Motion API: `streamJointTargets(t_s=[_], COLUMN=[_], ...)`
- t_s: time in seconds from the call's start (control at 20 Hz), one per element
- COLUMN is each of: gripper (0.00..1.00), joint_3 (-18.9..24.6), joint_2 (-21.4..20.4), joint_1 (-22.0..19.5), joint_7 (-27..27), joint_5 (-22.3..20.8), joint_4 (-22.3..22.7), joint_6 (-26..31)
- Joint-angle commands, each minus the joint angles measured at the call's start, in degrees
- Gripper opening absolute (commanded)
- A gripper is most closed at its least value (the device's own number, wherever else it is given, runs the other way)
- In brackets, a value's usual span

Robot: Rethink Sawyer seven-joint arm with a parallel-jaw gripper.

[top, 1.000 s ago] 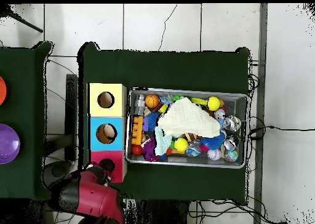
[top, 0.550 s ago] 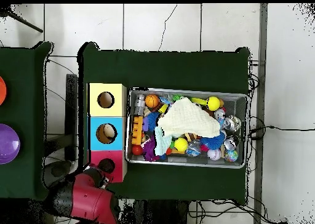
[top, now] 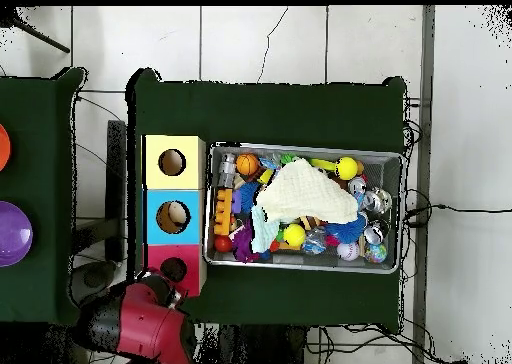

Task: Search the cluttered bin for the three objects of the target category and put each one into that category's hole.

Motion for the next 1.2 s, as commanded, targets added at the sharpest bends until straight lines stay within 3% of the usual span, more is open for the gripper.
streamJointTargets(t_s=[0.05, 0.2, 0.5, 0.65, 1.2], gripper=[0.00, 0.00, 0.00, 0.00, 0.00], joint_3=[-2.4, -4.3, -1.3, -1.4, 0.7], joint_2=[0.7, -0.9, -4.2, -4.3, -1.5], joint_1=[0.9, -0.1, -4.9, -5.1, -10.1], joint_7=[10.0, 7.8, 5.4, 5.9, 2.8], joint_5=[-3.8, -5.8, -6.8, -7.6, -12.4], joint_4=[-4.4, -6.6, -7.6, -8.4, -9.5], joint_6=[11.6, 15.4, 16.6, 16.6, 7.8])
